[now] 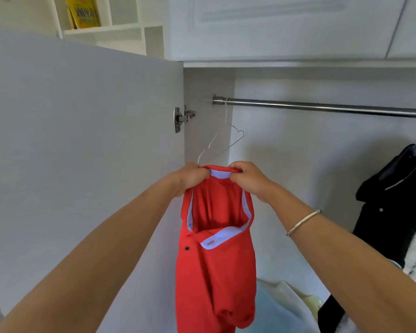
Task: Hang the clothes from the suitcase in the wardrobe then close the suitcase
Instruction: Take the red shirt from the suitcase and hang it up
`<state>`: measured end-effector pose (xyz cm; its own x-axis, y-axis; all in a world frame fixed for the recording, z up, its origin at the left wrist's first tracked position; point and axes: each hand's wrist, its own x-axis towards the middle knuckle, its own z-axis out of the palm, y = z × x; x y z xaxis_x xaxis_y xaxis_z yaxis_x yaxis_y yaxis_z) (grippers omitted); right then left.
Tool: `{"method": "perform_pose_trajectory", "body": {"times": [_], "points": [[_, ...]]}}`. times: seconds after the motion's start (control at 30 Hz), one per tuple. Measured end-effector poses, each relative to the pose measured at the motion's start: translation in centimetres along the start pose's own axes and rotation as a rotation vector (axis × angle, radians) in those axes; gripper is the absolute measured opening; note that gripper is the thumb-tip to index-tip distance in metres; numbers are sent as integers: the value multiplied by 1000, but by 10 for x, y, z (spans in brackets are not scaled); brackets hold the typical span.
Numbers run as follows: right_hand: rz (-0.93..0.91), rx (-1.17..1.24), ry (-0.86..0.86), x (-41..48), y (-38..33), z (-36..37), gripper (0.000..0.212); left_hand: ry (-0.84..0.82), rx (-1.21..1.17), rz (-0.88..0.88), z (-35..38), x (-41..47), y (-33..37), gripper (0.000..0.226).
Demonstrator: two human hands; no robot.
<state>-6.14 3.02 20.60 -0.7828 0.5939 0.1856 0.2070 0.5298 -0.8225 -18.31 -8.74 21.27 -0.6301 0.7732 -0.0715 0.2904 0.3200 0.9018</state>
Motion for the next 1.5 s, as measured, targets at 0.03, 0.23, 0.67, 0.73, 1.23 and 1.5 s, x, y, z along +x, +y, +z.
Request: {"method": "perform_pose_trajectory", "body": {"times": [0.03,0.23,0.67,0.73,1.23,1.5], "points": [[13,32,-37,13,1,2,23,5,-7,-3,-2,7,2,26],[149,299,-121,106,13,20,21,130,44,-32,-8,54,0,34],[316,741,-137,225,23,43,5,92,72,-175,-19,103,25,21],[323,825,-86,232,20,44,18,85,105,-189,-19,108,22,38],[246,428,258,181,18,-30,29,115,227,-128,-4,110,9,39],[243,48,422,63,57,-62,50,298,210,100,13,96,-9,38]]}}
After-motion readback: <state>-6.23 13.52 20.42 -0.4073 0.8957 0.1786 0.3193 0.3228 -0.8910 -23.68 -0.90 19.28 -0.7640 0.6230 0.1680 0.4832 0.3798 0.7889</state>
